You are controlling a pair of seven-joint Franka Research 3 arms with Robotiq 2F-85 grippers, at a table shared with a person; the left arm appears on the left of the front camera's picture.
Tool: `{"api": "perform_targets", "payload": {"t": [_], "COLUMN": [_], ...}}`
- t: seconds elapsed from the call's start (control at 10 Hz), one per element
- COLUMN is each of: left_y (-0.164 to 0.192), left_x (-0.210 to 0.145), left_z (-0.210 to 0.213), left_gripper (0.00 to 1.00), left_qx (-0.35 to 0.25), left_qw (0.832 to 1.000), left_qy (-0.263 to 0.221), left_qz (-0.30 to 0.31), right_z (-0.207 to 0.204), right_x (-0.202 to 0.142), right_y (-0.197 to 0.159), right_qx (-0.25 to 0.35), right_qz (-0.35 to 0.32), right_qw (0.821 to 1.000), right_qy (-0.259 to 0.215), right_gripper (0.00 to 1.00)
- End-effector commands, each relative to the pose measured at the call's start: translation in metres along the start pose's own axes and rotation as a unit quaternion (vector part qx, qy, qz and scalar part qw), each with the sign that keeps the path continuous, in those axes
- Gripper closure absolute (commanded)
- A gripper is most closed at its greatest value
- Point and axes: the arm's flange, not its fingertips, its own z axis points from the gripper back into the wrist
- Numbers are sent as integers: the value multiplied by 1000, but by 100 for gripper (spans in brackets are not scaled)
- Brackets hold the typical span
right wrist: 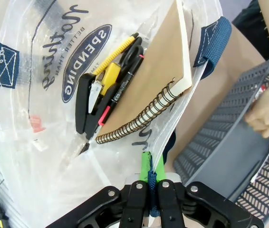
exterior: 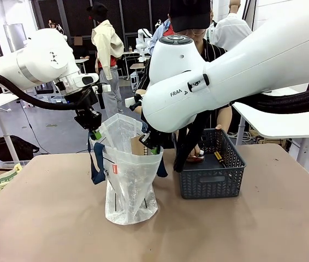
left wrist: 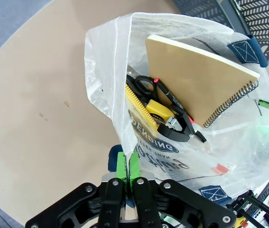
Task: Transfer purchased items from the store into the shopping bag.
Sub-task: Move the Reusable shopping bag to the right side of the table.
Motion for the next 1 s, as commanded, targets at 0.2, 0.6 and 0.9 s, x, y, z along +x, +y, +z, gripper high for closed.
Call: {"api": "perform_targets", "payload": {"t": [0.2, 0.6, 0.9], "left_y": [0, 0, 0], "left_x": [-2, -2, -2], "left_z": [2, 2, 2], "left_gripper": [100, 100, 100], "left_qx": [1, 1, 1], "left_qw": [1000, 1000, 1000], "left_qy": [-3, -3, -3], "left_qz": [2, 2, 2], "right_z": [1, 1, 1], "right_x": [0, 0, 0], "right_y": [0, 0, 0], "right_qx": [-1, -1, -1], "right_qz": [0, 0, 0], "right_qw": [1000, 1000, 1000], "right_qy": [-1, -1, -1], "right_gripper": [100, 100, 100]}}
